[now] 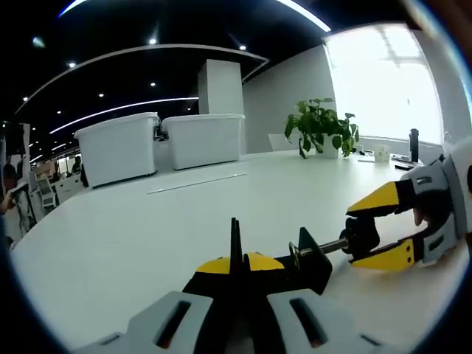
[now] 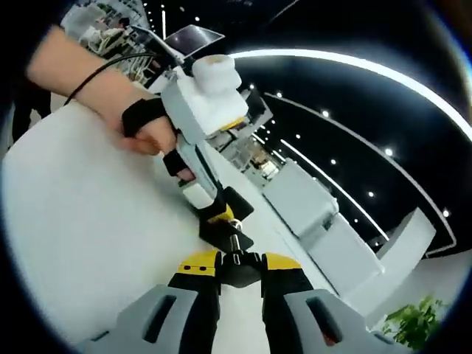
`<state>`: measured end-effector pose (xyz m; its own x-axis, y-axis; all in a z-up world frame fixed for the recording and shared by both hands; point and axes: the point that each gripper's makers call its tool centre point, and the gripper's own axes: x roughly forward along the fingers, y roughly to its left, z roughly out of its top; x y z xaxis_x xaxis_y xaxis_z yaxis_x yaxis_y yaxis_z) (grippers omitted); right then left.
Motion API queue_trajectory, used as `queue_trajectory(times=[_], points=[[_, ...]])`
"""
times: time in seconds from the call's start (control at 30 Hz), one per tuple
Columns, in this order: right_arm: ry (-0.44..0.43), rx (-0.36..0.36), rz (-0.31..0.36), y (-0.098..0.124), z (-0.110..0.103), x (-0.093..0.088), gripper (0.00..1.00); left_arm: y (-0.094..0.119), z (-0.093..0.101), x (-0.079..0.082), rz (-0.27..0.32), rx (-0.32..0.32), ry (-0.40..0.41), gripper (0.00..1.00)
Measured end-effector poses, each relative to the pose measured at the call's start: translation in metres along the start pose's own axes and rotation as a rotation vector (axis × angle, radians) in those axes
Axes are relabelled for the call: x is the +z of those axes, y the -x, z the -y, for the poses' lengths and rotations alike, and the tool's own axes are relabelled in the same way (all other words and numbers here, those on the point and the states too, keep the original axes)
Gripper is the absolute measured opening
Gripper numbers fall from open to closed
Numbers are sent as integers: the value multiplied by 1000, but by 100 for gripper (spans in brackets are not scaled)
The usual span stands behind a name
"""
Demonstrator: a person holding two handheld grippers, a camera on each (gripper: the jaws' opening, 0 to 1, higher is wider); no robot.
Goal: Clamp the fixed fixture on the desktop, loosen the retaining clip, secure it to the edge of the desk, and tighten the retaining clip.
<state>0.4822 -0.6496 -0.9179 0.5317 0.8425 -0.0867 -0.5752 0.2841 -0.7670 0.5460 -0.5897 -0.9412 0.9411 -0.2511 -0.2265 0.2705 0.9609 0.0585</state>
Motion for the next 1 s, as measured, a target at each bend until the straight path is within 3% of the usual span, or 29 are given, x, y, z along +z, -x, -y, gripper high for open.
queue_trajectory(times=[0.3, 0.43, 0.5, 0.6, 0.7, 0.73, 0.8, 1.0], points=[[63, -18, -16, 0, 0, 0, 20, 0, 0, 0, 0, 1, -1, 5], [39, -25, -24, 0, 2, -1, 21, 0, 0, 0, 1, 0, -1, 5], [-77, -12, -21, 1, 2, -2, 24, 0, 0, 0, 1, 0, 0, 5], [-376, 21, 20, 4, 9, 0, 35, 0, 0, 0, 1, -1, 0, 5], [-757, 48, 86, 9, 26, 3, 34, 0, 0, 0, 1, -1, -1, 5], [-829, 77, 84, 11, 25, 1, 33, 0, 0, 0, 1, -1, -1, 5], [-911, 96, 63, 11, 24, -7, 33, 0, 0, 0, 1, -1, -1, 5], [-1031, 77, 47, 10, 32, -18, 28, 0, 0, 0, 1, -1, -1, 5]])
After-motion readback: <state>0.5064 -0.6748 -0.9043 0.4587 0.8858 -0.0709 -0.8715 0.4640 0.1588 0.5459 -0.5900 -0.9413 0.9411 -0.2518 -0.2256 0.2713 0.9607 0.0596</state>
